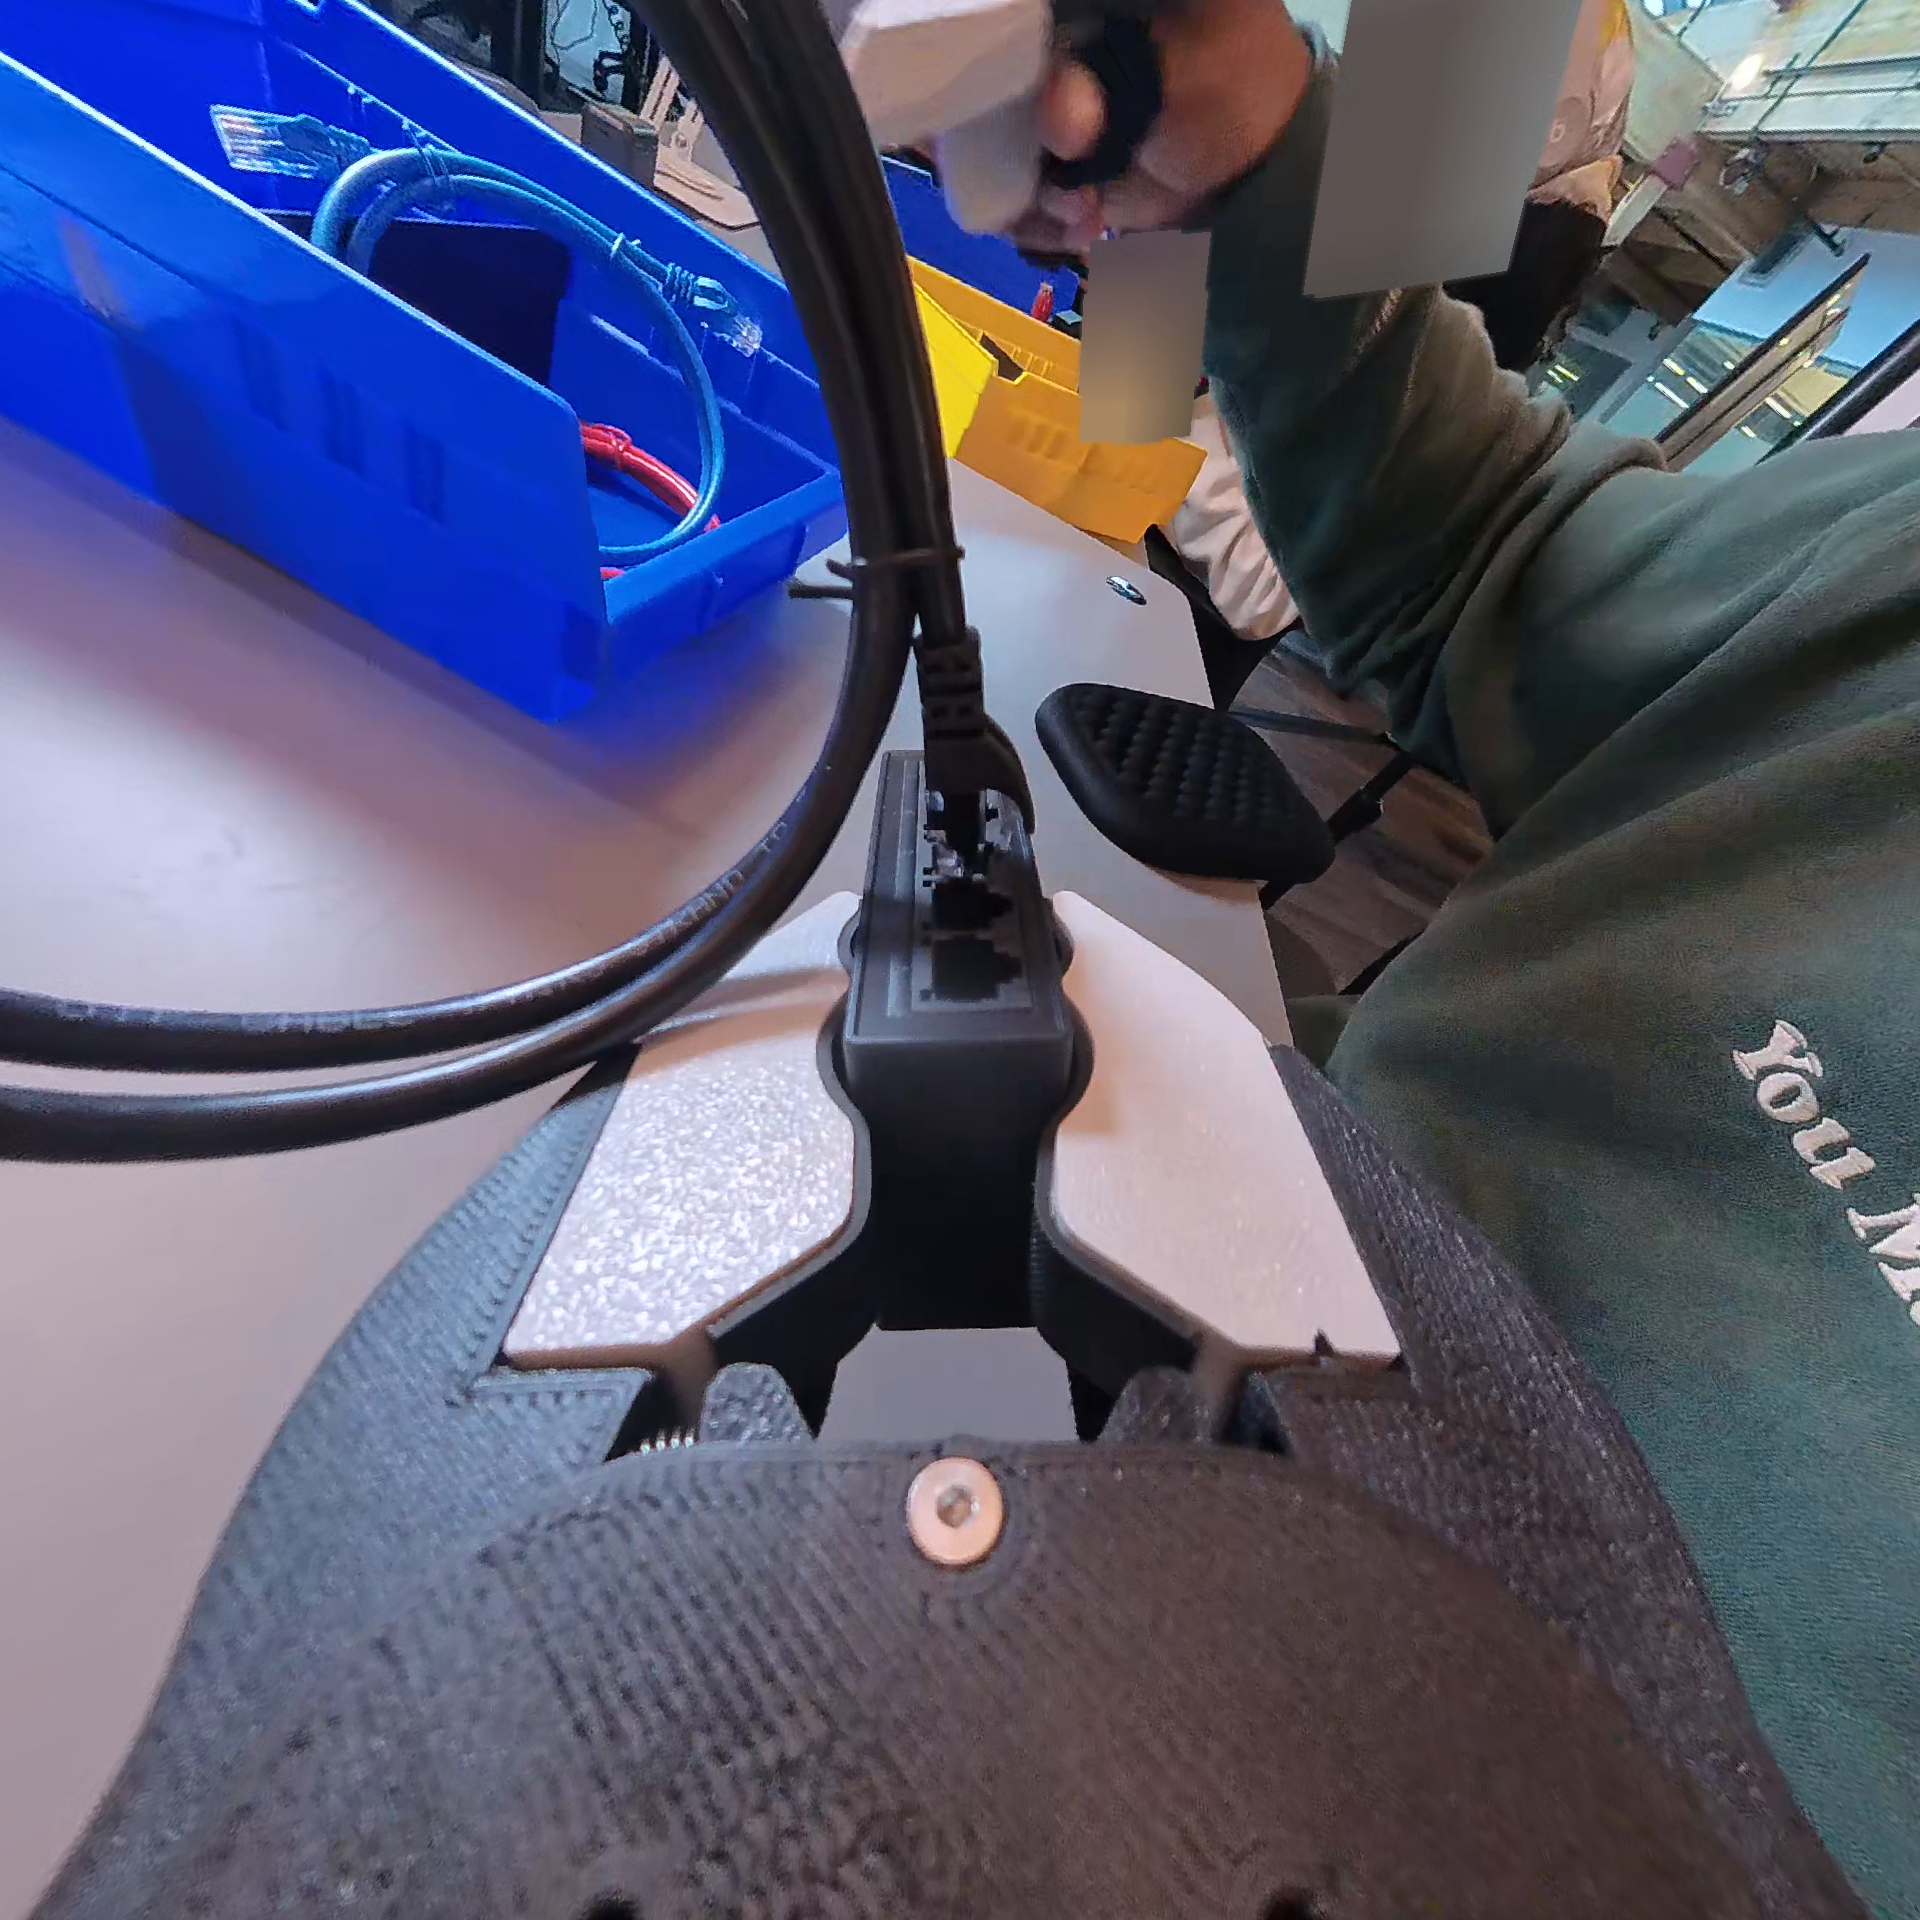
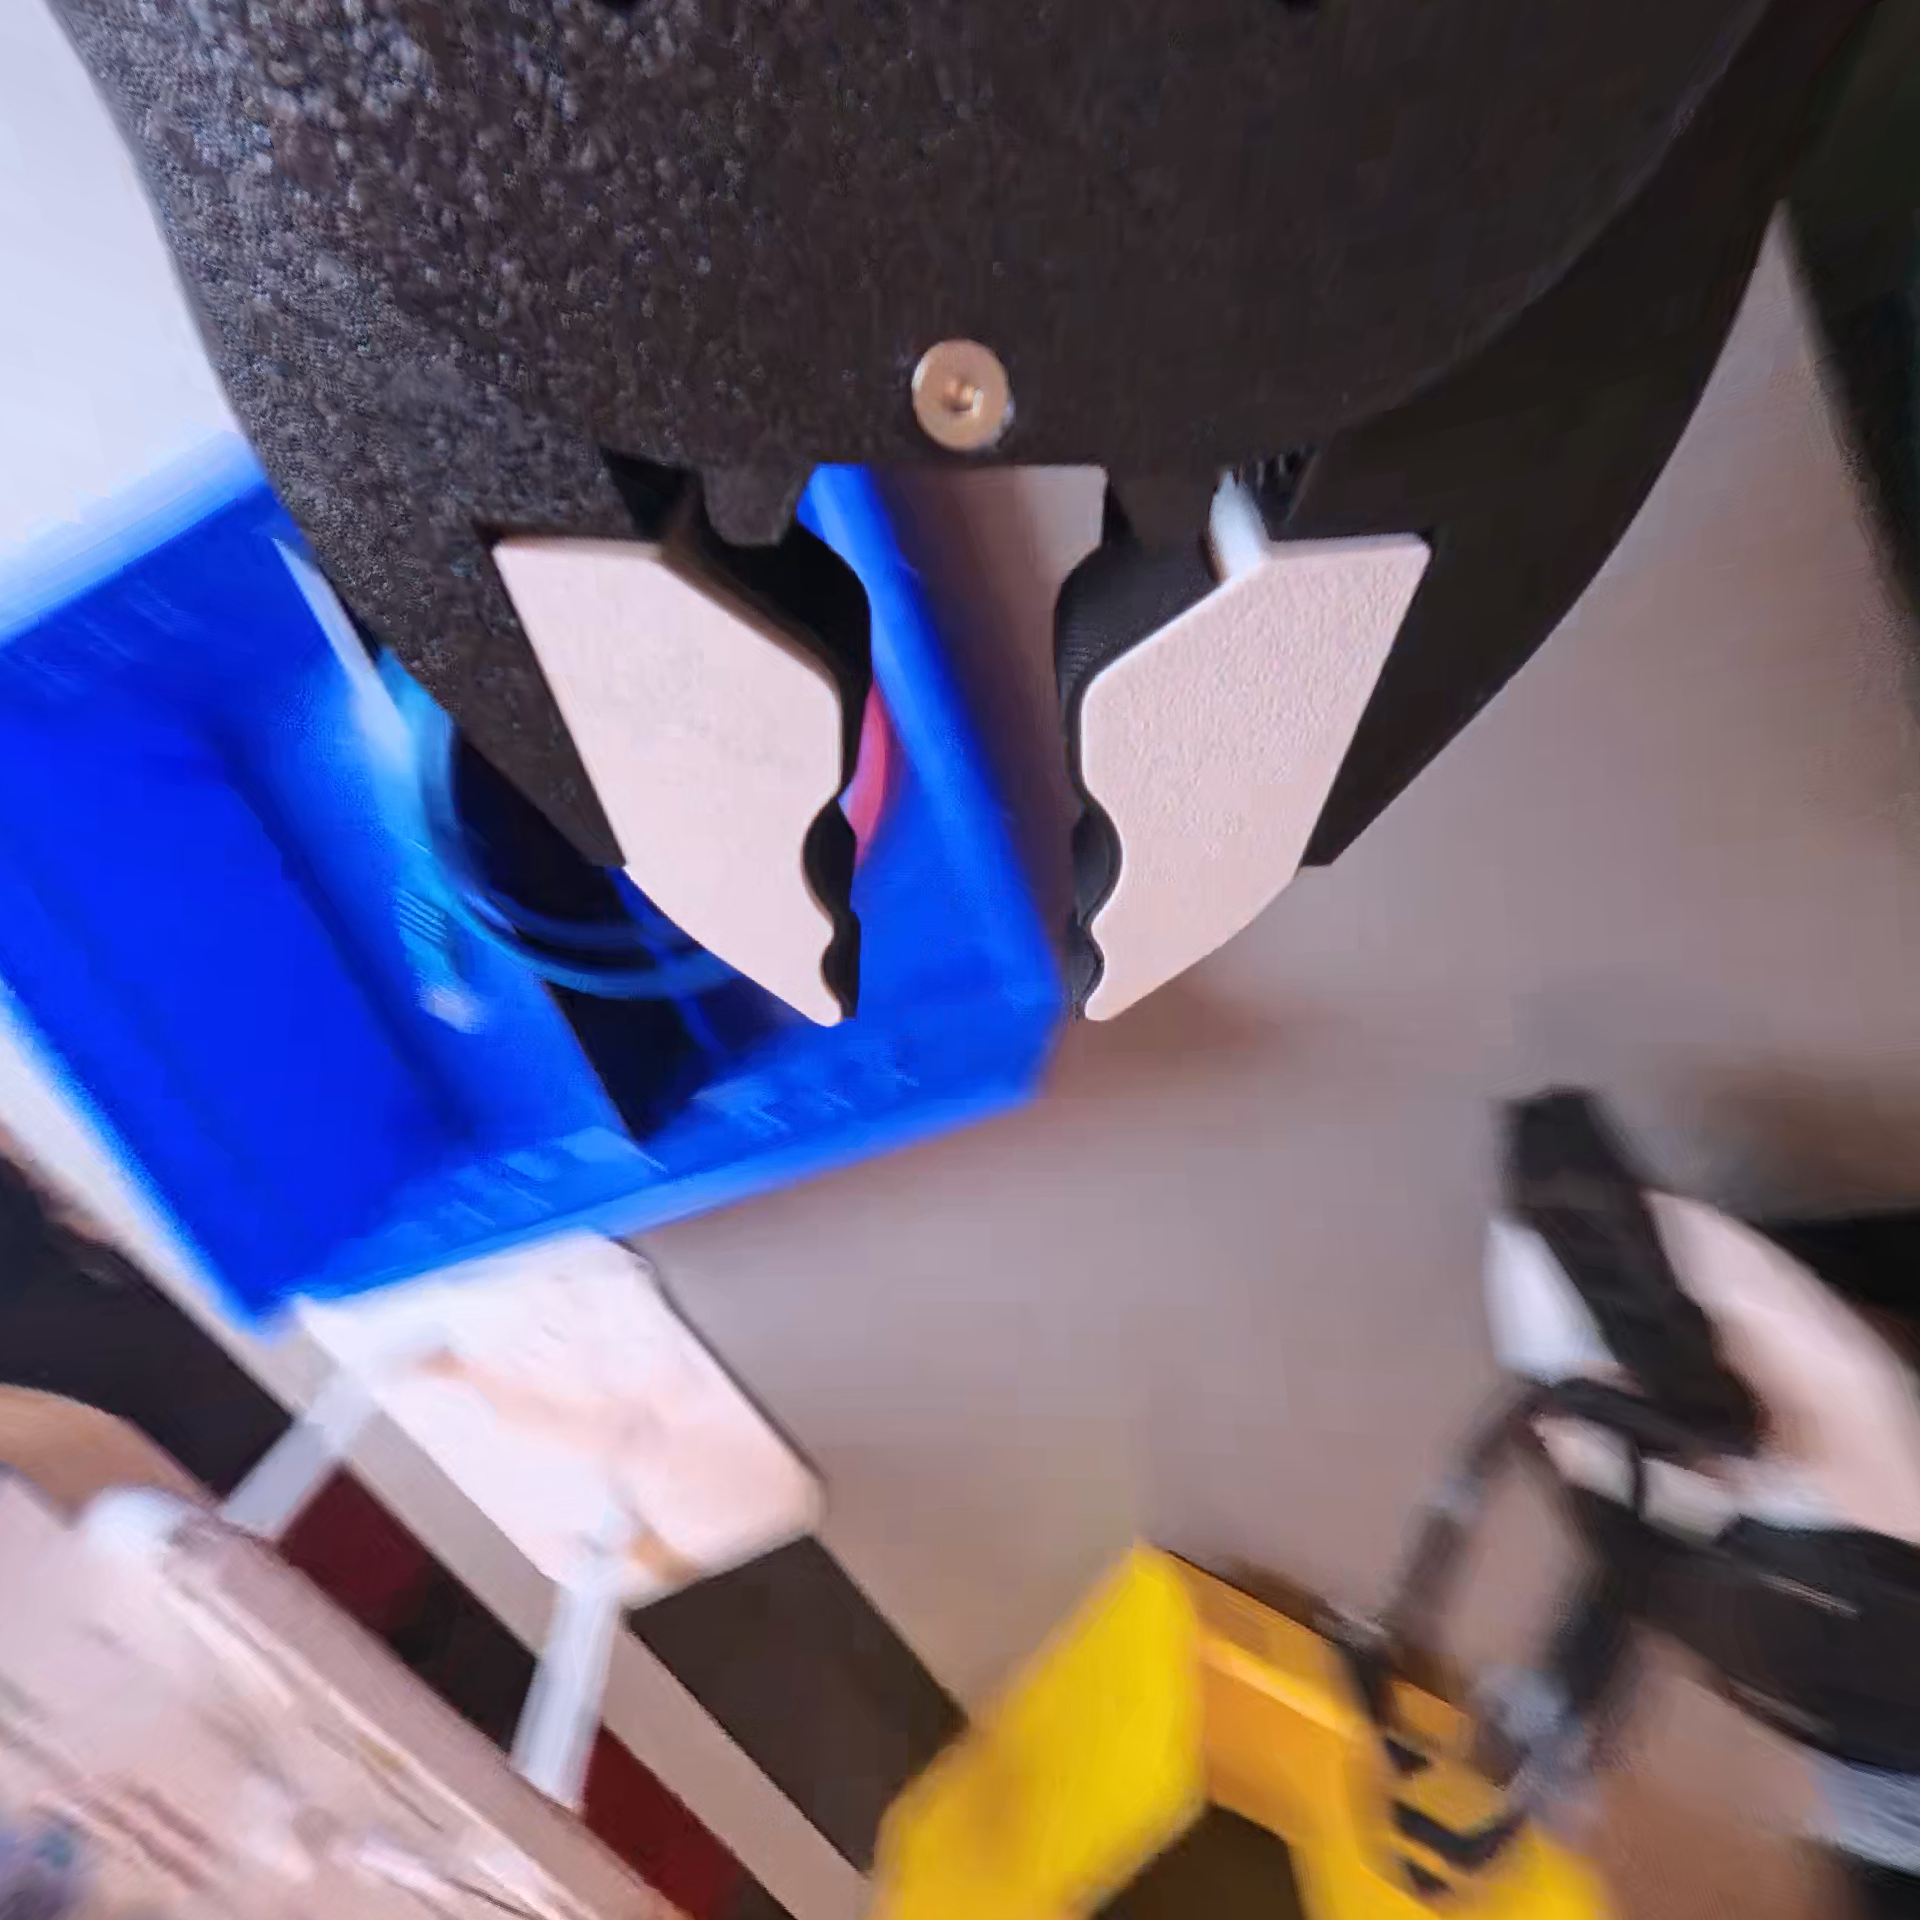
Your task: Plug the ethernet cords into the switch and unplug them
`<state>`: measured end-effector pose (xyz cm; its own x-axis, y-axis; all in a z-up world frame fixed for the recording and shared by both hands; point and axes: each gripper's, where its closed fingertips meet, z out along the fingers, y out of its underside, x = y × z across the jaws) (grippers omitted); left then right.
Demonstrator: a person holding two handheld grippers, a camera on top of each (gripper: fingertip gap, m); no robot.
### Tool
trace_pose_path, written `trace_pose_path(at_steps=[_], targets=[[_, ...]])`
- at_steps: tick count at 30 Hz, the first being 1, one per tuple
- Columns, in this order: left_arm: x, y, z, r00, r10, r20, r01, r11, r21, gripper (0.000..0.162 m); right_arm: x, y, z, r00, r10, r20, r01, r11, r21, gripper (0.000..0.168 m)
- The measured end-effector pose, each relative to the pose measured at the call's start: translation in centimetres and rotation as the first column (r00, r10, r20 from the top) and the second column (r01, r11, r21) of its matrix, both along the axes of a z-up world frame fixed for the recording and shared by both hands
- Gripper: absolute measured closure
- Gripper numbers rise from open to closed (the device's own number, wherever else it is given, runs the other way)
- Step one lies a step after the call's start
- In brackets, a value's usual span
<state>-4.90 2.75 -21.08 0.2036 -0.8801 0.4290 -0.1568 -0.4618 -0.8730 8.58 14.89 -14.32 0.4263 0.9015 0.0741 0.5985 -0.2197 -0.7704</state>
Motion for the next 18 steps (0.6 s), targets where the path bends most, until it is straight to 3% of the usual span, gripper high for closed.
trace_pose_path(at_steps=[1, 4, 8, 13, 18], targets=[[0.1, -0.1, 0.0, 1.0, -0.006, 0.001, 0.006, 1.0, 0.005, 0.133, -2.5, -2.3, -0.1, 0.993, 0.085, -0.079, -0.088, 0.995, -0.039, 0.13], [0.5, -0.5, 0.0, 1.0, -0.02, -0.004, 0.02, 1.0, 0.018, 0.133, -8.3, -8.0, -1.4, 0.933, 0.257, -0.25, -0.298, 0.944, -0.14, 0.137], [1.0, -1.0, -0.6, 0.999, -0.036, -0.031, 0.037, 0.999, 0.029, 0.133, -13.0, -12.0, -4.0, 0.867, 0.348, -0.357, -0.448, 0.859, -0.249, 0.143], [1.4, -1.4, -1.0, 0.997, -0.052, -0.056, 0.054, 0.998, 0.036, 0.133, -15.0, -13.0, -4.8, 0.826, 0.38, -0.417, -0.518, 0.802, -0.296, 0.152], [1.5, -1.7, -0.9, 0.997, -0.07, -0.038, 0.069, 0.998, -0.004, 0.133, -15.0, -13.0, -4.7, 0.81, 0.392, -0.436, -0.535, 0.799, -0.275, 0.153]])
